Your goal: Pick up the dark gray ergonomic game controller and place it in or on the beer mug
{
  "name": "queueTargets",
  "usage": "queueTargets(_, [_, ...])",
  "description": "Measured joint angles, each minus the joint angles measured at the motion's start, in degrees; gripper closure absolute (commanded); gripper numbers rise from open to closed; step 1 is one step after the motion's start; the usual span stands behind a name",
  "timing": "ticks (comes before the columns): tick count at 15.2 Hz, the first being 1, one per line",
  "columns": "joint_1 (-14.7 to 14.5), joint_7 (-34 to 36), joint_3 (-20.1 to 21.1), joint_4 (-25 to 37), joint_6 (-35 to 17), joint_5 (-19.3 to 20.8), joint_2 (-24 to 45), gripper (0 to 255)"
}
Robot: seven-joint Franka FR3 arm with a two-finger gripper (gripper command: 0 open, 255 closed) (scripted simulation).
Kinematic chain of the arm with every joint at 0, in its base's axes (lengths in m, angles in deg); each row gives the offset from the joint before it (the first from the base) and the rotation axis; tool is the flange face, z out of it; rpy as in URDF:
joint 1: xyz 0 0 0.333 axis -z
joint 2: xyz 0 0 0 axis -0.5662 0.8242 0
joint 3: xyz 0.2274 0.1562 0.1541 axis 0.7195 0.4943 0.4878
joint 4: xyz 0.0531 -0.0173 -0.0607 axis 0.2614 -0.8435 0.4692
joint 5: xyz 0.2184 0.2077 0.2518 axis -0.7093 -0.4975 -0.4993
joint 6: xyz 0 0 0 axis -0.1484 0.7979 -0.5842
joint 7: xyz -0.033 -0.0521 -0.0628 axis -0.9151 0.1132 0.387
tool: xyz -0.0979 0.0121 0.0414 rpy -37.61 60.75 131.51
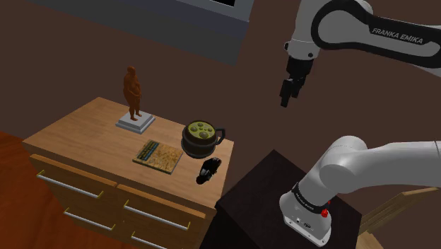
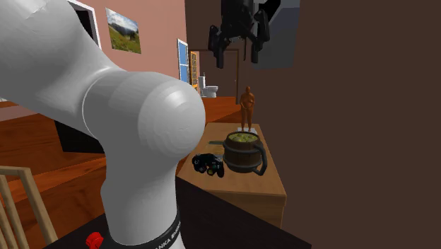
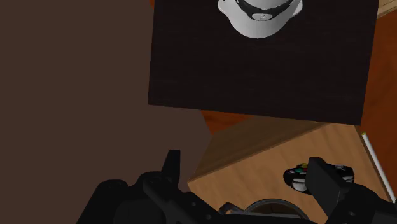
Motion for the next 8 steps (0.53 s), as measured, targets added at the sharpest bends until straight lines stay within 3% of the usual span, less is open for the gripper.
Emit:
queueTargets(4, [-0.13,3.57,1.79,-3.47,-2.86,-1.88,-1.06,0])
queueTargets(8, [-0.86,10.75,5.87,-10.33,-9.42,-6.02,-2.28,0])
